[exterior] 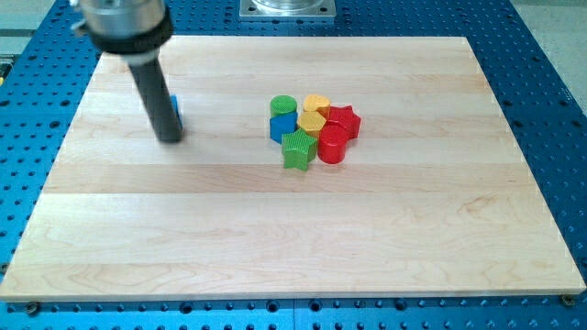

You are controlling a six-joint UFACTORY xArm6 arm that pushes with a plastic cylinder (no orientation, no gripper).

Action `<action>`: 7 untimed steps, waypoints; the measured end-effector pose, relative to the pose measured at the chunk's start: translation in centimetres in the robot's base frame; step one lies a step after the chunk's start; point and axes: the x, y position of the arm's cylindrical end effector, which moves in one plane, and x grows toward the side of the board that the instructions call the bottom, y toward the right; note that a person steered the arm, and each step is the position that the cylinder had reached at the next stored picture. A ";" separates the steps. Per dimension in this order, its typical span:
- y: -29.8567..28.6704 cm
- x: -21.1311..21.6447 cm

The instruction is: Put the blue cube vertically above the green circle

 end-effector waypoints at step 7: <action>8.5 -7.0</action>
